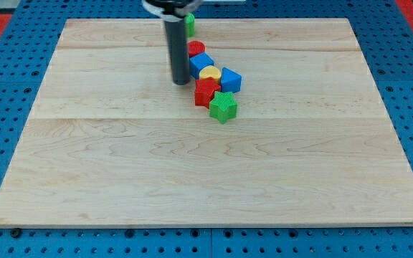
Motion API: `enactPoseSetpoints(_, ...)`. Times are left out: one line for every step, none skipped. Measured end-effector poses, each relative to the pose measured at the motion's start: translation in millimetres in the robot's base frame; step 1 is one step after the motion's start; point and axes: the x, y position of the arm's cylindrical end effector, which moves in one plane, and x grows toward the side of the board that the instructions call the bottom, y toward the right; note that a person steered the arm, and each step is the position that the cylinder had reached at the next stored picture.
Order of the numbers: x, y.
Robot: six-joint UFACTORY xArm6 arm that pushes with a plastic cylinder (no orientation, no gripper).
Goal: Push the yellow hexagon to the top center
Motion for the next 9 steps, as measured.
enactPoseSetpoints(-8.6,1.6)
enactPoseSetpoints(-21.5,-28.1)
enactPoseSetpoints(-36.1,-54.0)
enactPoseSetpoints(-39.8,-59.2)
enactPoseSetpoints(-41.4,-88.5)
enactPoseSetpoints(-47.8,-116.4)
enactPoseSetpoints(-67.9,-86.9)
enactPoseSetpoints(-85.9,-56.6)
enactPoseSetpoints(-92.6,-32.0)
